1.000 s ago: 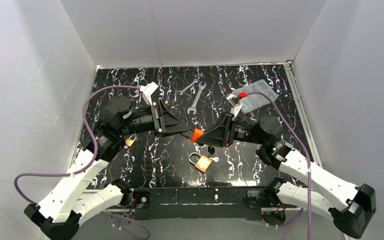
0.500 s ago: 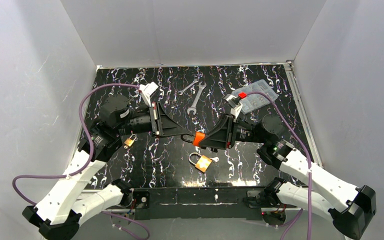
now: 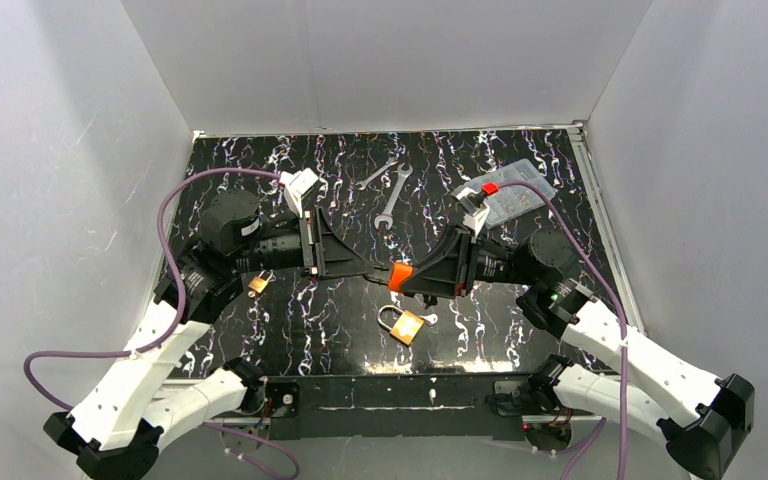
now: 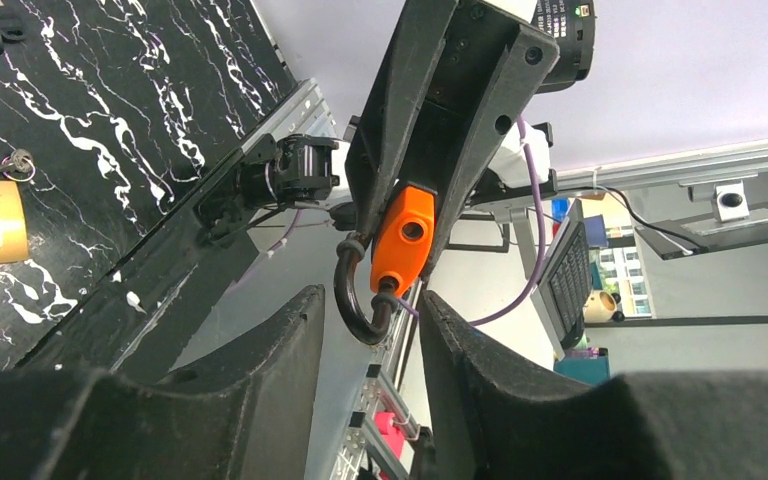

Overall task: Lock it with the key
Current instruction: Lock the lock.

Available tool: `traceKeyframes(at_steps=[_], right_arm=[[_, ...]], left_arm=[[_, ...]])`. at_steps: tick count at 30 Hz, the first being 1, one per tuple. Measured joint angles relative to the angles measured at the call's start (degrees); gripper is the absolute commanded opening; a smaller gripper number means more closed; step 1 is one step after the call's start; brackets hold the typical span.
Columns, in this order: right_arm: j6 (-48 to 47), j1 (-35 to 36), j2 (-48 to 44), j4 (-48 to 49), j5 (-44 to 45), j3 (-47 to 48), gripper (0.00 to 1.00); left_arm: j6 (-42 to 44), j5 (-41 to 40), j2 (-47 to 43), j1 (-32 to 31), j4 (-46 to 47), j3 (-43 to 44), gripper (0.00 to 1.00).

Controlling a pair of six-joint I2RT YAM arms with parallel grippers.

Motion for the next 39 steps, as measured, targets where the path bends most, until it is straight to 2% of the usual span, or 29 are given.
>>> traceKeyframes(at_steps=[7, 19, 24, 39], right_arm=[[0.0, 0.0, -0.1, 0.0, -0.5, 0.1, 0.01], [-1.1, 0.0, -0.1, -1.2, -0.6, 0.9, 0.01], [-2.1, 0.0, -0.1, -1.9, -0.7, 1.9, 0.01], [-2.3, -0.3, 2.4, -2.8, -5.9, 3.3, 0.01]], left_arm=[[0.5, 0.3, 0.0, 0.0, -0.3, 1.6, 0.27], [0.7, 2.0, 1.0, 0.0, -0.3, 1.6, 0.18], [1.0, 2.7, 1.3, 0.0, -0.3, 1.6, 0.00], [6.3, 1.9, 0.4, -1.8, -1.1, 1.6, 0.00]])
